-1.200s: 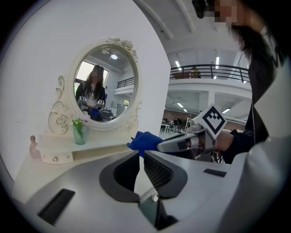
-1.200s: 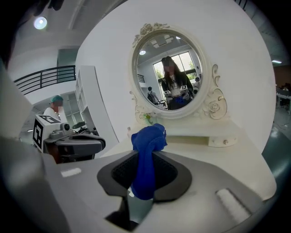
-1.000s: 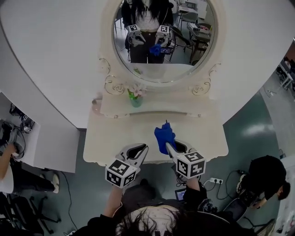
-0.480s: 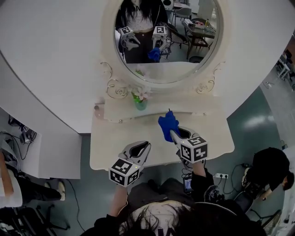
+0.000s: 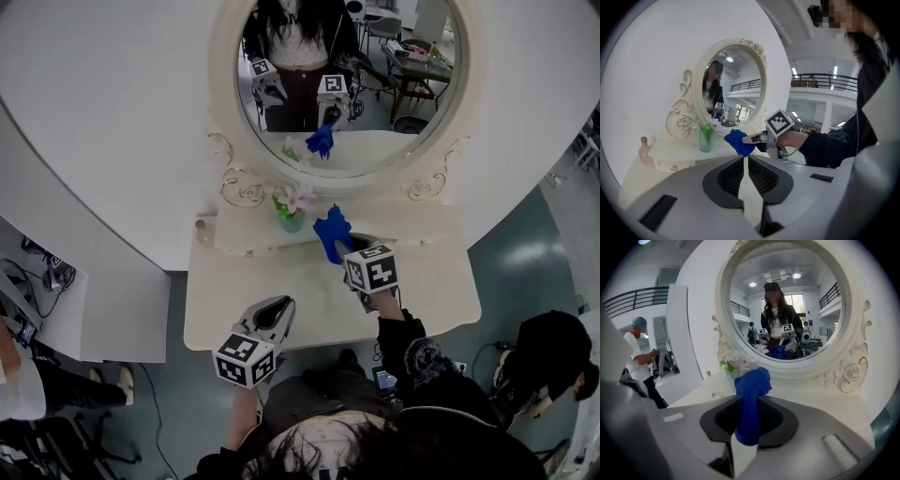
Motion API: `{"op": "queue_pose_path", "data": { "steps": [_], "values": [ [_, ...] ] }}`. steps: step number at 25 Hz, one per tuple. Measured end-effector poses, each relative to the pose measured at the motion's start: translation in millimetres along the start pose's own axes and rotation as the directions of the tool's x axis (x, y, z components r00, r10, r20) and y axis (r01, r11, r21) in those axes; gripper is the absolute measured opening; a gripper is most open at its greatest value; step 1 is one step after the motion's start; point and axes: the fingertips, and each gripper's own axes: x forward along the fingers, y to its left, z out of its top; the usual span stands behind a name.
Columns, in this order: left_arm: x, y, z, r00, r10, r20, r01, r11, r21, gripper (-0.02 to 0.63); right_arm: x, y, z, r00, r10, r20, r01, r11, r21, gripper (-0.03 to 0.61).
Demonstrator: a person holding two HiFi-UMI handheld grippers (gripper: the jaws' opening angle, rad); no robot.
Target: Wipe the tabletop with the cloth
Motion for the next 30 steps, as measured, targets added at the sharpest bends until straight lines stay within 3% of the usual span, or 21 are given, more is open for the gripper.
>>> {"op": "queue_pose_path", "data": {
  "steps": [9,16,30],
  "values": [
    [6.8,1.9,-8.1,0.995,0.09,-0.031,-0.091,0.995,-0.036,0.008,81.3,-18.2,-5.8,0.995,0.002,-0.102,-0.012,0.995,-0.1,0.087],
    [29.2,-4.3,-8.3,0.992,0.112,-0.063,-0.114,0.993,-0.032,0.008,100.3,-43.3,-29.4,0.987,-0.043,-0.157,-0.015,0.936,-0.352,0.088],
    [117.1,-63.6,4.1,0.995,0.008,-0.104,-0.005,0.999,0.033,0.008,37.2,-188.1,-56.2,0.976,-0.18,-0.124,0.131,0.936,-0.326,0.087]
  ]
}}
